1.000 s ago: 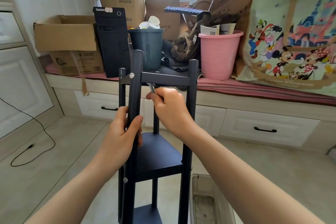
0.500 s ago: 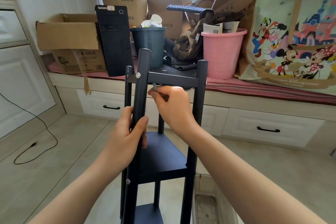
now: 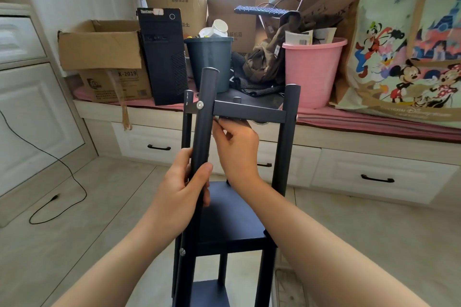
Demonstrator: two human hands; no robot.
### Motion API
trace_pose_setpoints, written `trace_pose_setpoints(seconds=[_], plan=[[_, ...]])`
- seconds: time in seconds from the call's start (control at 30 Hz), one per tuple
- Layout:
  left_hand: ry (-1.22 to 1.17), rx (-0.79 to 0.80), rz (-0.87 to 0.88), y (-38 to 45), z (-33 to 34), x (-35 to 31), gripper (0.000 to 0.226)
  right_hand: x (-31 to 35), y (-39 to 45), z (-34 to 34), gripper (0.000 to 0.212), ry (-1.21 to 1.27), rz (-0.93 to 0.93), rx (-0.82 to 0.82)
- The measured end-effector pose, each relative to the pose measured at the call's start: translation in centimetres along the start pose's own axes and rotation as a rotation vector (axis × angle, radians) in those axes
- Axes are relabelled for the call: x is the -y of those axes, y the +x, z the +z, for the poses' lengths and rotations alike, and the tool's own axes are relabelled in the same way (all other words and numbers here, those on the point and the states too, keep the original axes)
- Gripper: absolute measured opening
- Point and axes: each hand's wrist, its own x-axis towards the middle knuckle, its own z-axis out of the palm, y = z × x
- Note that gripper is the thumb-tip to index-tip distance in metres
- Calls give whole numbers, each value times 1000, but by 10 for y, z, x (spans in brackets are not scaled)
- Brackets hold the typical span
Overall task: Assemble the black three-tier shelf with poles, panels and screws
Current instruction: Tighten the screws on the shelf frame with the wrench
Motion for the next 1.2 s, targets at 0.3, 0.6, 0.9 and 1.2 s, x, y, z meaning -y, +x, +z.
trace_pose_setpoints(seconds=[0.3, 0.6, 0.9, 1.2], plan=[[-9, 0, 2, 0, -4, -2, 10, 0, 1, 19, 16, 41, 9, -66], [-10, -17, 11, 3, -5, 1, 7, 5, -3, 15, 18, 116, 101, 140], [-25, -34, -5, 7, -3, 4, 9, 7, -6, -11, 22, 53, 125, 328], [-8, -23, -2, 6, -1, 5, 9, 20, 0, -41, 26, 8, 128, 379]])
